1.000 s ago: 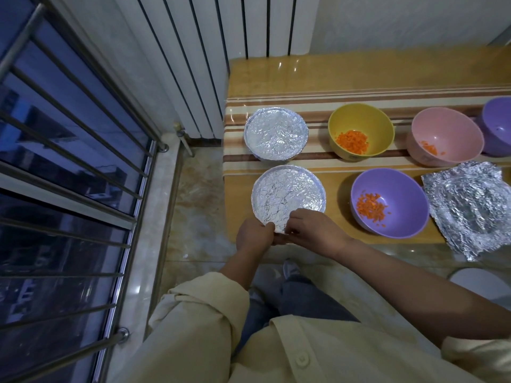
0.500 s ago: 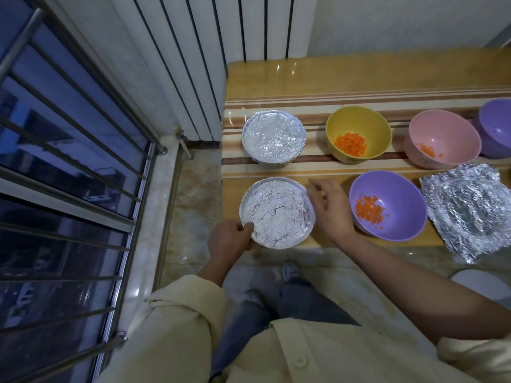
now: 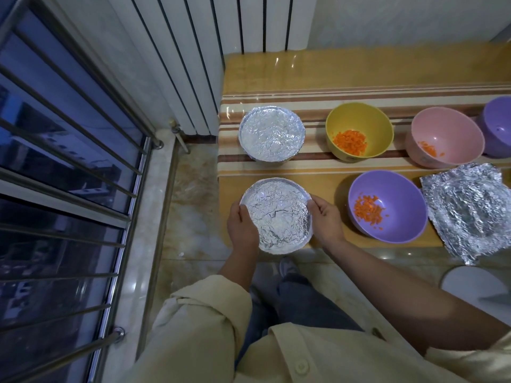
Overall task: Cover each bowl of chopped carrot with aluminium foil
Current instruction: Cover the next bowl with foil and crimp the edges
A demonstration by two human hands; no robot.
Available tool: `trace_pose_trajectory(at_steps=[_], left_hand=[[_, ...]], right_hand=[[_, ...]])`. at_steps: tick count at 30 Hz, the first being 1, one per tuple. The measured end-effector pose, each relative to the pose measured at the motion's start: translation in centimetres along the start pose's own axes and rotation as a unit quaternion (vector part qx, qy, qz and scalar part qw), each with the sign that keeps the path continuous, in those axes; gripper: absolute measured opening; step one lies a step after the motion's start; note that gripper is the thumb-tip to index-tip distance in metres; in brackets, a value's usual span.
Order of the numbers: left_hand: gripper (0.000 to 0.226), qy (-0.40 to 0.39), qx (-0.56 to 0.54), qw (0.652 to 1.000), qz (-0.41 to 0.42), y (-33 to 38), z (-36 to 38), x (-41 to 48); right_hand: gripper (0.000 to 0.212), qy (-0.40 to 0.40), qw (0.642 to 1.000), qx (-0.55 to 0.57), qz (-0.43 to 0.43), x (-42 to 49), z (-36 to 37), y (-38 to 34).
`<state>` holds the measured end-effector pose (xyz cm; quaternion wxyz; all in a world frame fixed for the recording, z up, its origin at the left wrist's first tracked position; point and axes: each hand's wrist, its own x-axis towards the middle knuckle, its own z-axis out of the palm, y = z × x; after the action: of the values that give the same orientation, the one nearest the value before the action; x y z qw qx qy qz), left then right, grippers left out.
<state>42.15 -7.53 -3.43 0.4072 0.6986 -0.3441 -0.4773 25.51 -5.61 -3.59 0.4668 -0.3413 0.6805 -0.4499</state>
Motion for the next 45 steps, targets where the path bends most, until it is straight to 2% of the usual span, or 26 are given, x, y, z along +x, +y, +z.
trace_pose_trajectory(at_steps=[6, 7, 10, 12, 14, 19, 26, 30, 33, 37, 40, 42, 45], left_hand=[[0.03, -0.012, 0.027, 0.999, 0.023, -0.9, -1.3, 0.8], [0.03, -0.02, 0.031, 0.999, 0.028, -0.8, -1.4, 0.9], [0.029, -0.03, 0.05, 0.998, 0.04, -0.6, -1.5, 1.2], [0.028, -0.033, 0.059, 0.997, 0.047, -0.7, -1.6, 1.2], [0.027, -0.027, 0.062, 0.996, 0.052, -0.8, -1.5, 1.2], [0.028, 0.007, 0.077, 0.995, 0.07, -0.8, -0.7, 1.1], [0.028, -0.022, 0.093, 0.992, 0.084, -0.9, -1.4, 1.4], [0.03, -0.041, 0.113, 0.989, 0.09, -0.7, -1.5, 1.8], [0.03, -0.041, 0.122, 0.987, 0.099, -0.5, -1.5, 1.9], [0.029, -0.028, 0.129, 0.986, 0.104, -0.3, -1.3, 1.6], [0.029, -0.029, 0.132, 0.986, 0.099, -0.2, -1.3, 1.5], [0.029, -0.042, 0.132, 0.985, 0.098, -0.2, -1.5, 1.6], [0.028, -0.062, 0.152, 0.981, 0.103, -0.2, -1.6, 2.1]], right_hand=[[0.017, -0.053, 0.998, -0.004, 0.033, 0.1, -1.1, 0.1], [0.018, -0.051, 0.998, 0.004, 0.044, 0.5, -1.3, 0.0], [0.039, -0.076, 0.995, 0.036, 0.054, 1.5, -1.2, -0.8], [0.029, -0.113, 0.993, 0.009, 0.034, 1.8, -0.6, -1.0], [0.022, -0.106, 0.994, -0.008, 0.016, 1.6, 0.0, -0.8], [0.022, -0.065, 0.998, -0.01, 0.007, 1.5, 0.5, -0.6], [0.027, -0.136, 0.989, 0.01, 0.062, 2.5, -1.0, -1.9], [0.033, -0.154, 0.985, -0.075, 0.002, 3.9, -0.5, -2.4], [0.028, -0.171, 0.979, -0.104, -0.03, 4.3, 0.5, -2.2], [0.027, -0.145, 0.986, -0.08, -0.024, 3.7, 1.1, -1.9], [0.027, -0.167, 0.984, -0.062, 0.003, 4.1, 0.7, -2.2], [0.026, -0.2, 0.976, -0.089, -0.002, 4.7, 0.0, -2.8], [0.033, -0.196, 0.967, -0.158, -0.05, 5.5, 0.1, -3.8]])
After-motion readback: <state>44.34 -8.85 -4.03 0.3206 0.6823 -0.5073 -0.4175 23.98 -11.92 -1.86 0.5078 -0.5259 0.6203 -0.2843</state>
